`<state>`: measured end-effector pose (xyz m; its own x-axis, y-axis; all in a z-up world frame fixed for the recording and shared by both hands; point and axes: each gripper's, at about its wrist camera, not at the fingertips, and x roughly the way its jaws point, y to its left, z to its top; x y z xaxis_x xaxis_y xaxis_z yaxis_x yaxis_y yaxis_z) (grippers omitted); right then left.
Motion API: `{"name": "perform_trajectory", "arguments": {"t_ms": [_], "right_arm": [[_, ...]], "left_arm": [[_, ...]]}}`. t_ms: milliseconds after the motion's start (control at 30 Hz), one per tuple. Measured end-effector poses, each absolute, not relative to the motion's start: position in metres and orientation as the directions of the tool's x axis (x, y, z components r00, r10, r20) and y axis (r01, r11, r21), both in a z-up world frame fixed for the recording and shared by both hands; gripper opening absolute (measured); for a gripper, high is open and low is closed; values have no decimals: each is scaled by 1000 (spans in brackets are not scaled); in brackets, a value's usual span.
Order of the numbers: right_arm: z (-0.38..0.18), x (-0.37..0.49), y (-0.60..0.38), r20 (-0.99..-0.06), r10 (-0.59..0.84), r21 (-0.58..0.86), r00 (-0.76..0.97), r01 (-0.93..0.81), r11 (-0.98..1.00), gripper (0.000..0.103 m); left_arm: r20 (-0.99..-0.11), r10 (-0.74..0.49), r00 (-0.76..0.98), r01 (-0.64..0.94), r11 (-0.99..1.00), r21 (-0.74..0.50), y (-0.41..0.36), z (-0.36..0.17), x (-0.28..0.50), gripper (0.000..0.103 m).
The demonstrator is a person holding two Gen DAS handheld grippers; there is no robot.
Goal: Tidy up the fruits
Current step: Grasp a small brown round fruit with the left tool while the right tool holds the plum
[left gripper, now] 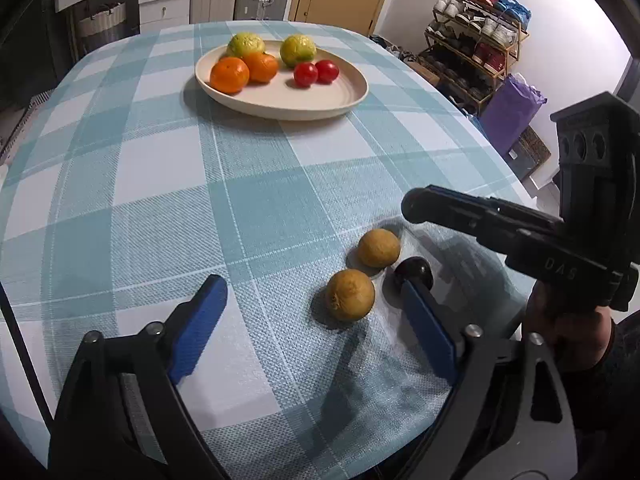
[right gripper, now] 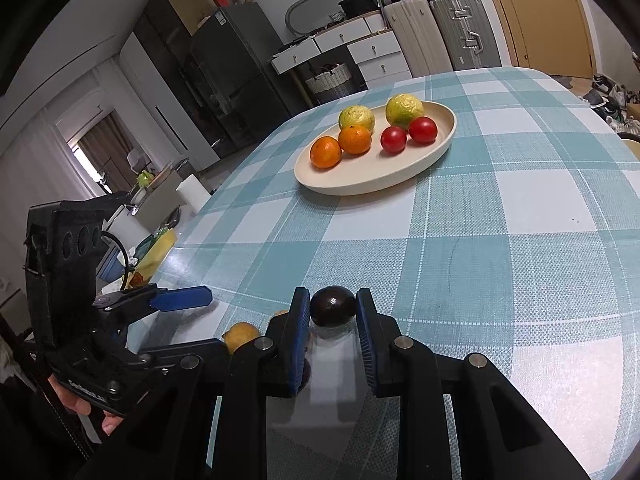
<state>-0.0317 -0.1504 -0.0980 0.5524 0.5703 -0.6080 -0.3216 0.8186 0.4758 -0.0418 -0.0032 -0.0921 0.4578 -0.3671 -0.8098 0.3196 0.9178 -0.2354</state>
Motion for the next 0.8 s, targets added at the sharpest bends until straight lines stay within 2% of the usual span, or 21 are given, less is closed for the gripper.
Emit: {"name": "perform_trajectory", "arguments": {"t_ms": [367,567,733,800], "right_arm": [[-99,-31,-153,-603,574,484,554,-318,815,24],[-100,-31,-154,-604,574,485,553,-317,815,24],[-102,-31,-155,-605,573,487,553,-312,816,24],[-103,-30,-156,-606,573,489,552,-311,815,24]], "left_arm": [[-813,-365,455,340,914,-220,-9,-95,-42,68],[-813,-382,438,360,904,-231,-12,-96,-42,53],[-811,-397,430,369,897,-244,-13,-96,-43,50],[-810,-398,430,370,896,-244,-13,-96,-43,45]]}}
